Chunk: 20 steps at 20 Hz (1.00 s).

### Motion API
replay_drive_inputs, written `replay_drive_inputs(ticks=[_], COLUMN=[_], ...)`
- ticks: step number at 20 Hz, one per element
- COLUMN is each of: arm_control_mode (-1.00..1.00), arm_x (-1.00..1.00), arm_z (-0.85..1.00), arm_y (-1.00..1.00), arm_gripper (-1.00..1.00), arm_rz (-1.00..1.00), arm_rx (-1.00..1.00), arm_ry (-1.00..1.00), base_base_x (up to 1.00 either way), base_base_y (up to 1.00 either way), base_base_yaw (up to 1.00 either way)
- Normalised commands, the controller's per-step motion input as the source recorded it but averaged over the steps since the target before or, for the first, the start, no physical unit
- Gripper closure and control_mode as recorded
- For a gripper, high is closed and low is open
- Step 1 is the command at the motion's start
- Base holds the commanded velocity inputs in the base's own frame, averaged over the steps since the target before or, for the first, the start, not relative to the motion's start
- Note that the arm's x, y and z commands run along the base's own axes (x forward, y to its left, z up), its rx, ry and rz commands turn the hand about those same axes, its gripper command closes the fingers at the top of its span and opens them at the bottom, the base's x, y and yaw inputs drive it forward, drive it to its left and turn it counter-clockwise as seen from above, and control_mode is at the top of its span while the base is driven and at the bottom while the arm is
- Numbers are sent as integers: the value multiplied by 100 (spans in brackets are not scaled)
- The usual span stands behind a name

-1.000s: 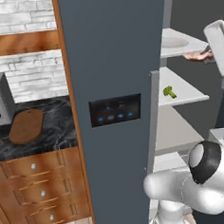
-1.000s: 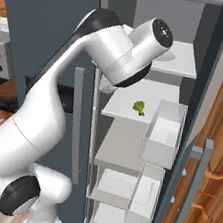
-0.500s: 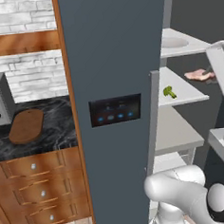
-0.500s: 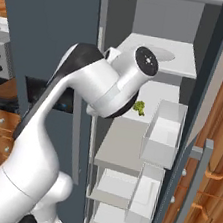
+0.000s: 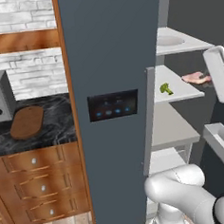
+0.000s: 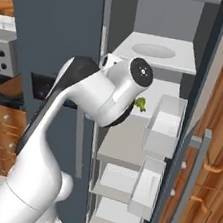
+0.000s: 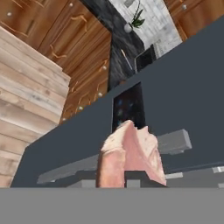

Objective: Retrieve the steak from the fridge and place it on the cutting board.

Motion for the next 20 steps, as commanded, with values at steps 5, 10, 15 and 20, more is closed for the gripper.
replay_drive_inputs(ticks=[5, 10, 15, 20], arm_control_mode=[100, 100, 100, 100], arm_x=[0, 0, 0, 0], arm_z=[0, 0, 0, 0], arm_y=[0, 0, 0, 0], arm_gripper=[100, 100, 100, 100], arm_rz=[0, 0, 0, 0], arm_rx=[0, 0, 0, 0], arm_ry=[0, 0, 0, 0], base_base_x=[-97, -14, 1, 11], base_base_y=[6, 72, 100, 100], base_base_yaw=[0, 0, 0, -2])
